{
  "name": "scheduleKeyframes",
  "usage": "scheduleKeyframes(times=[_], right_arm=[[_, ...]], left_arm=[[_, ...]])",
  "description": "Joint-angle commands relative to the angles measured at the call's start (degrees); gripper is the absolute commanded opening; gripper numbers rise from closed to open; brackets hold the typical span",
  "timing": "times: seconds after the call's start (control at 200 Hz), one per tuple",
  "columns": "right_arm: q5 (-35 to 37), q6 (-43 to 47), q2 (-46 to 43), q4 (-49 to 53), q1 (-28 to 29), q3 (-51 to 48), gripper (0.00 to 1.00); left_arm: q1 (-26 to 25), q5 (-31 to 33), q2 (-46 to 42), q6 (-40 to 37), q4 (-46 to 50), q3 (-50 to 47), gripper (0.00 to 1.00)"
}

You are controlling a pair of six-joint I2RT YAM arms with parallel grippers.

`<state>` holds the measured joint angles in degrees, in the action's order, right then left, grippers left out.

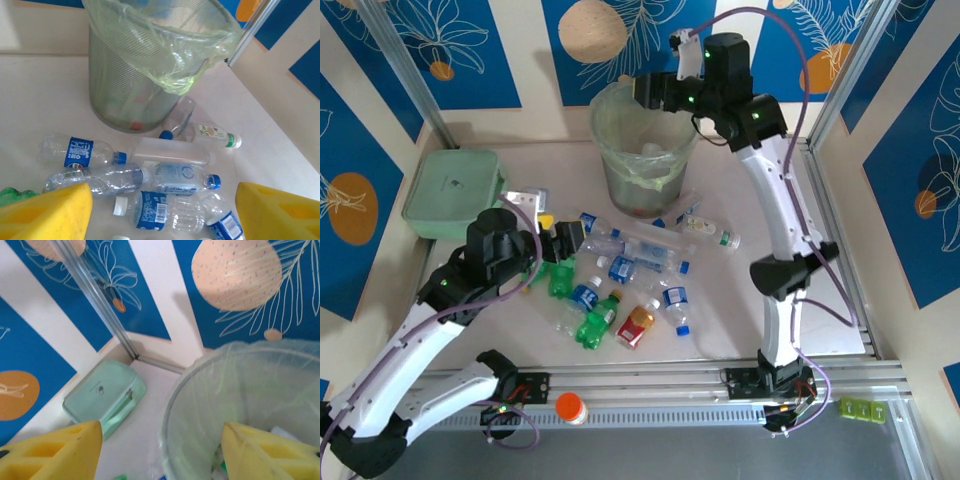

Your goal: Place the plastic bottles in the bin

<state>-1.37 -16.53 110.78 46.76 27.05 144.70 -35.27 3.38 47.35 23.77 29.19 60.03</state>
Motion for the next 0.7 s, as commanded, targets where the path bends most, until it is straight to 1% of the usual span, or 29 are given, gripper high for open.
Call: scheduleKeyframes(times=[0.0, 0.075, 0.17, 0.31, 0.385, 0.53, 0.63, 0.69], right_arm=[[6.0, 1.97, -10.21, 0.93, 4.71, -11.64, 0.63], [8.05, 1.47, -18.57, -2.1, 7.84, -23.26, 0.63], [9.4, -1.05, -28.34, -4.45, 10.68, -36.88, 0.61], [16.76, -4.4, -39.54, -5.21, 16.97, -55.24, 0.6], [18.71, -7.12, -44.47, -5.03, 19.04, -63.56, 0.59], [20.42, -11.25, -51.02, -2.52, 21.53, -73.9, 0.59], [21.0, -13.18, -53.22, -0.81, 22.17, -78.23, 0.59], [20.45, -13.92, -53.48, -0.06, 22.01, -80.46, 0.59]], left_arm=[[0.46, -4.41, -1.38, 0.34, 5.24, 3.36, 0.75], [0.46, -7.52, -1.26, 0.4, 7.22, 4.66, 0.75], [0.46, -9.4, -1.14, 0.23, 8.96, 4.68, 0.74], [0.4, -11.23, -0.85, 0.16, 10.4, 2.3, 0.73], [0.37, -13.96, -0.18, 1.23, 9.85, 0.35, 0.72], [0.2, -17.26, -0.24, 3.45, 8.09, -4.83, 0.7], [0.24, -18.15, -1.36, 4.41, 7.48, -8.49, 0.7], [0.2, -20.21, -1.58, 5.21, 6.22, -10.53, 0.7]])
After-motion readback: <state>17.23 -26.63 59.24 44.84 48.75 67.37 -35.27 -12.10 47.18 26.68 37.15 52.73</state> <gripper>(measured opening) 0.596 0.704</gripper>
